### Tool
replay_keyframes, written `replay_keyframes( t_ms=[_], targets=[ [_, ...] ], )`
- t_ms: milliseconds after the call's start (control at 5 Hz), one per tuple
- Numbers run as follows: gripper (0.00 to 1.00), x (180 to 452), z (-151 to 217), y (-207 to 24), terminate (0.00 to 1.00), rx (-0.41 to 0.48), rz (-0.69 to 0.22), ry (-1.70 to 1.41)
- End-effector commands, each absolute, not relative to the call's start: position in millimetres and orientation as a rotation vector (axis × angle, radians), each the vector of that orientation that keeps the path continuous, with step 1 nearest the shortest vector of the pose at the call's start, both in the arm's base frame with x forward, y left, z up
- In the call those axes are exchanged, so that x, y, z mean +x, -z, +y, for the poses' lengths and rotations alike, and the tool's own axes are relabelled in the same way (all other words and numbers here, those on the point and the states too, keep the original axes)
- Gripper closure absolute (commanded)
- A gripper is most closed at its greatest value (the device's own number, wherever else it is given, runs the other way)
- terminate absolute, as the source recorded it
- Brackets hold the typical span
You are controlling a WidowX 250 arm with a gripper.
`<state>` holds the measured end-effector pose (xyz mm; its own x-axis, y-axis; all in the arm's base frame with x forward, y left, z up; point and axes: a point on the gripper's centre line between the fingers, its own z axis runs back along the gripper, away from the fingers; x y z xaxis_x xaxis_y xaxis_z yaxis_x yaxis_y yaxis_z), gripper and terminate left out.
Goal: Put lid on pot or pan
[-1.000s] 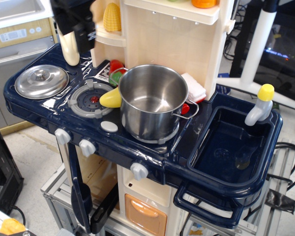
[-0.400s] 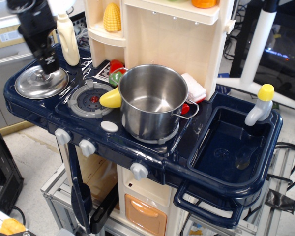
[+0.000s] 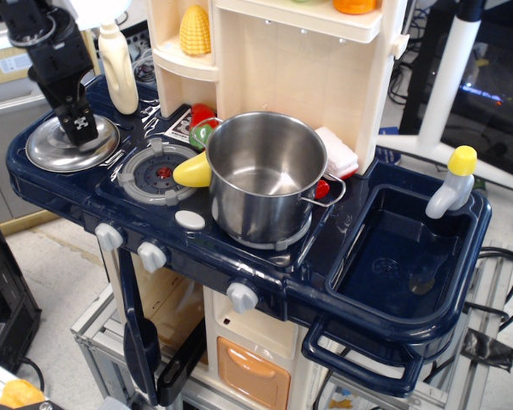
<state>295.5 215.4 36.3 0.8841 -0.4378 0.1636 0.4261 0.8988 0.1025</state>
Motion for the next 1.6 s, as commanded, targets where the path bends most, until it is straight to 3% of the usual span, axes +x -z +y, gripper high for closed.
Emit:
replay_keyframes(
  t_ms=[0,200,400,600,800,1000,1400],
  targets=[
    [1.00,304,220,-45,0.00,0.083,-0.215,0.431],
    [1.00,300,217,-51,0.00,0.089,-0.204,0.403],
    [1.00,301,206,-84,0.00,0.125,-0.149,0.350],
    [1.00,300,167,-133,0.00,0.173,-0.076,0.230],
    [1.00,298,120,-184,0.00,0.155,-0.082,0.102],
    [1.00,287,74,-202,0.00,0.087,-0.148,0.042],
    [1.00,275,-20,-177,0.00,0.017,-0.295,0.052]
  ],
)
